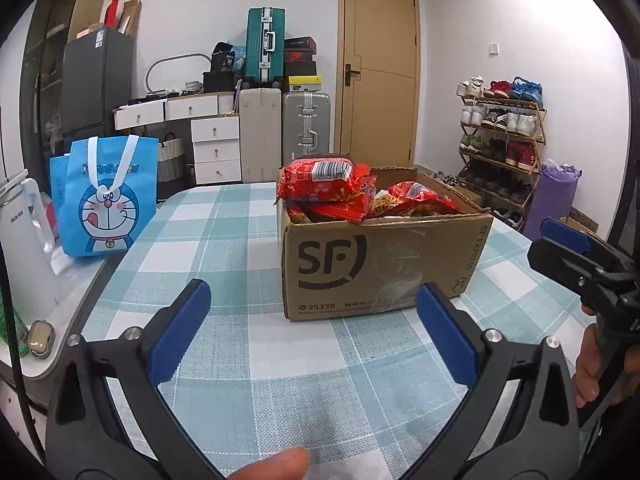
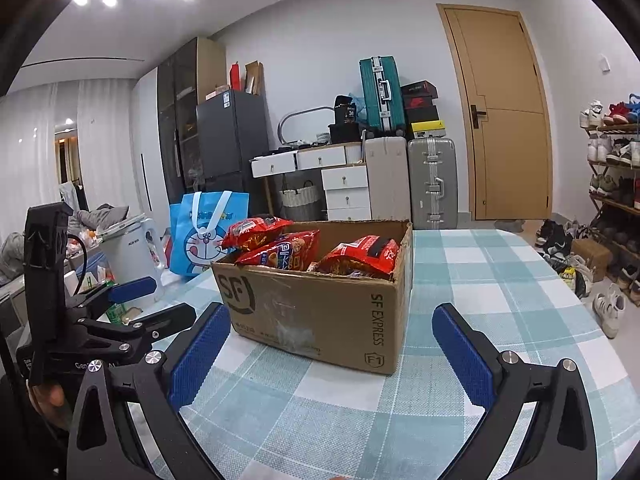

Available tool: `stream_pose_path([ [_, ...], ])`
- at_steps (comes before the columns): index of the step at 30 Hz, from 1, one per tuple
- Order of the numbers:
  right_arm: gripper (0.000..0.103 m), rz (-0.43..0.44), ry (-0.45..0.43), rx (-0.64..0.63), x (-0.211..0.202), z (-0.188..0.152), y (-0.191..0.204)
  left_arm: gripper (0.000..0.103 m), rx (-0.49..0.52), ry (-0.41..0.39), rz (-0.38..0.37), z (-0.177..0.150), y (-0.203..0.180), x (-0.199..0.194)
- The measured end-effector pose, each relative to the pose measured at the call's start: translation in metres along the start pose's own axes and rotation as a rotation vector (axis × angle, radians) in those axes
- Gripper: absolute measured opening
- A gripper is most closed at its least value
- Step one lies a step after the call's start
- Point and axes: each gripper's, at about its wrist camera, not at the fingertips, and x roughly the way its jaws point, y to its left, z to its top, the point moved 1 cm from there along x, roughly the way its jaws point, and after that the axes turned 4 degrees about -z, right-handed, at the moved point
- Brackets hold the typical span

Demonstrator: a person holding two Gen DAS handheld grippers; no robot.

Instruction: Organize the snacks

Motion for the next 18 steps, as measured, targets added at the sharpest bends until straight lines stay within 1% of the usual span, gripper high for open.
stream_pose_path([
  [5, 0.103, -0.004, 0.0, 0.009, 0.001, 0.0, -0.001, 0.103, 0.002, 0.017, -0.001, 0.0, 0.0, 0.004],
  [18, 0.103, 0.003, 0.007, 0.064, 0.002, -0.001, -0.013, 0.103, -0.005, 0.011, -0.013, 0.0, 0.003, 0.005],
])
